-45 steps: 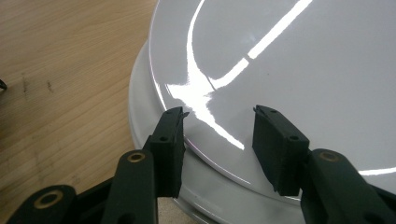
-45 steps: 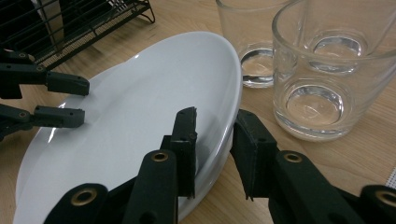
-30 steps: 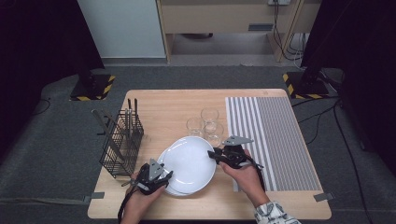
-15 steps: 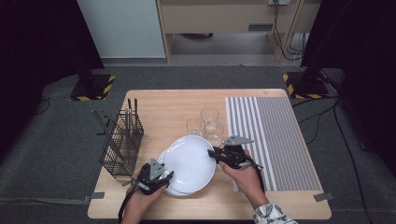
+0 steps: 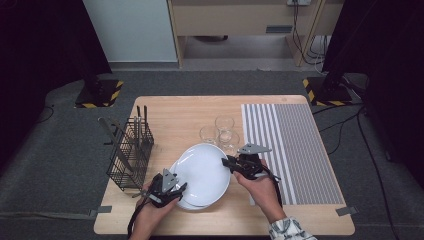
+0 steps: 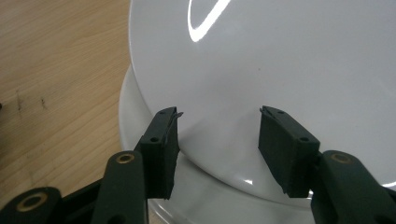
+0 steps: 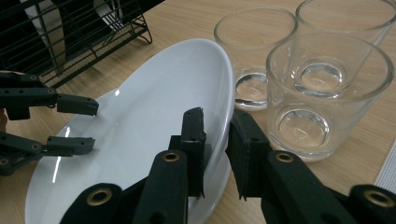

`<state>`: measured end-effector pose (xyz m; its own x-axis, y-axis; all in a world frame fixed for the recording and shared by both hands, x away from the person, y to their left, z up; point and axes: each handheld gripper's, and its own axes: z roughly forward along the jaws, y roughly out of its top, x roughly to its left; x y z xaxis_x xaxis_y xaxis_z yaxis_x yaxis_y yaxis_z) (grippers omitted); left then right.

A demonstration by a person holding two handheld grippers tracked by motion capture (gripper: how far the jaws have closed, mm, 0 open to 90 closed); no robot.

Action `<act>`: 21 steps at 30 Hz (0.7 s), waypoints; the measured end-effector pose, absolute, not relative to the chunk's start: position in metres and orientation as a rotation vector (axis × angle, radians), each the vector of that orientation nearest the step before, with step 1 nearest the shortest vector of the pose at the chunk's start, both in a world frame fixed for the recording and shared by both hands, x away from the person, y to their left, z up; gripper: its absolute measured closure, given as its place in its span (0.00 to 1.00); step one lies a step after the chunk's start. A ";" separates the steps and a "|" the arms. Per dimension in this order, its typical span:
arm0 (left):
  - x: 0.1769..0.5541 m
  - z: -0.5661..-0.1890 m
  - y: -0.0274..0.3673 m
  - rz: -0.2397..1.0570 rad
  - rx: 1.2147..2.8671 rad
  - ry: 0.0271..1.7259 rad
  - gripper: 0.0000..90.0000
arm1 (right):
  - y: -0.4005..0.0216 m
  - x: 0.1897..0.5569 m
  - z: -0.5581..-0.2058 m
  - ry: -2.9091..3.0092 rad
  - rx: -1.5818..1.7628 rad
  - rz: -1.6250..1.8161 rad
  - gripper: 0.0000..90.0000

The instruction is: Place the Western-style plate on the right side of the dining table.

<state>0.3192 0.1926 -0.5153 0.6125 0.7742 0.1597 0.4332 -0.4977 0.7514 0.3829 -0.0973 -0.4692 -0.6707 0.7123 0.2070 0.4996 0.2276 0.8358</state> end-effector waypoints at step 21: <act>0.324 -0.515 0.186 0.662 2.140 0.919 0.46 | -0.089 0.397 -0.444 2.287 1.121 1.428 0.91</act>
